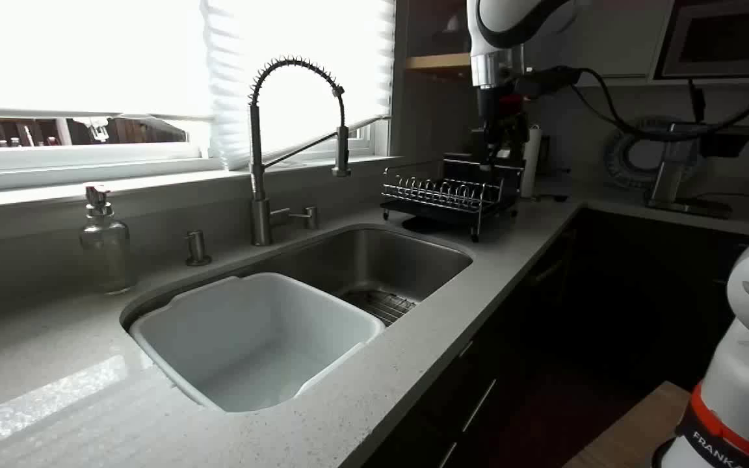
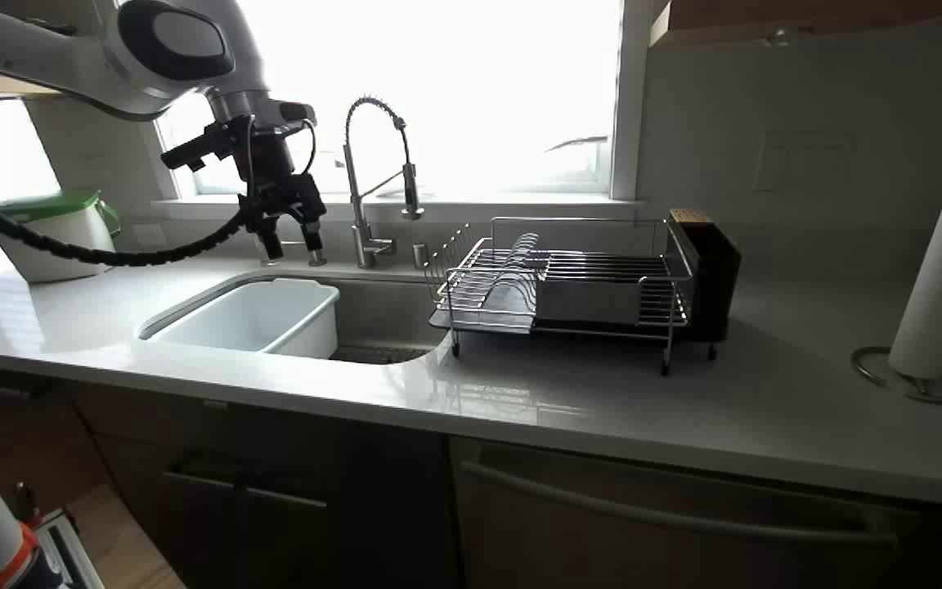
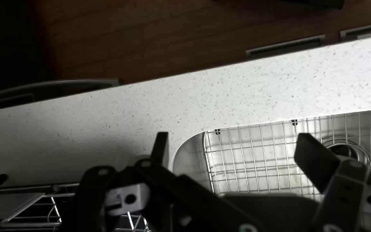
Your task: Turn the tap nozzle to the left
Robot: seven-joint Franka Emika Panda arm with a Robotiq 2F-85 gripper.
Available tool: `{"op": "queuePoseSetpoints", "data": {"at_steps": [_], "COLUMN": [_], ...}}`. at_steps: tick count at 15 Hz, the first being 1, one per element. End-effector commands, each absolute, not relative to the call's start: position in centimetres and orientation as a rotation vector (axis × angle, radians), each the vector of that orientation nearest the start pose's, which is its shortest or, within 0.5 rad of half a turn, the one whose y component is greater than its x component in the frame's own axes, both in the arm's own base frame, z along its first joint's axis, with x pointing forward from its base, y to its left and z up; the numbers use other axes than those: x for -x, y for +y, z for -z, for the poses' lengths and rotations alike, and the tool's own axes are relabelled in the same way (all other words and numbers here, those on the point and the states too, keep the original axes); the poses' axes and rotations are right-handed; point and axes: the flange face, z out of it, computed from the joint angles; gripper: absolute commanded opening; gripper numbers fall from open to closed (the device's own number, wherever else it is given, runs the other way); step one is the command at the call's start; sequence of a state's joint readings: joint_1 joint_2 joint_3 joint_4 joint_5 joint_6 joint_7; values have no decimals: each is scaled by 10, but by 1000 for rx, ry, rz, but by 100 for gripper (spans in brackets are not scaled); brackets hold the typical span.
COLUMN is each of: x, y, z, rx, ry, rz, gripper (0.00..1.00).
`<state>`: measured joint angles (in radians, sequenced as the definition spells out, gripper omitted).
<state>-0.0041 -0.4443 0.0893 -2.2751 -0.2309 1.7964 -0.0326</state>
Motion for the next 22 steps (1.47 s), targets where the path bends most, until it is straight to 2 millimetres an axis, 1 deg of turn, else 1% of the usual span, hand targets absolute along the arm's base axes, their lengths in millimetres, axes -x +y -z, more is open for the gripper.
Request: {"op": "queuePoseSetpoints", "data": {"at_steps": [1, 11, 12, 13, 17, 18, 19, 22], "x": [-416, -416, -428, -434, -484, -499, -511, -546], "y": [20, 20, 24, 26, 35, 34, 32, 20], "z": [-528, -528, -527, -527, -528, -525, -523, -519], "rx": [3393, 3393, 3328, 3290, 3106, 3065, 3022, 2891], "ry": [-279, -279, -368, -432, -664, -723, -780, -948], "rz": [-55, -55, -60, -43, 66, 110, 151, 263], "gripper": [100, 100, 100, 100, 100, 100, 100, 100]}}
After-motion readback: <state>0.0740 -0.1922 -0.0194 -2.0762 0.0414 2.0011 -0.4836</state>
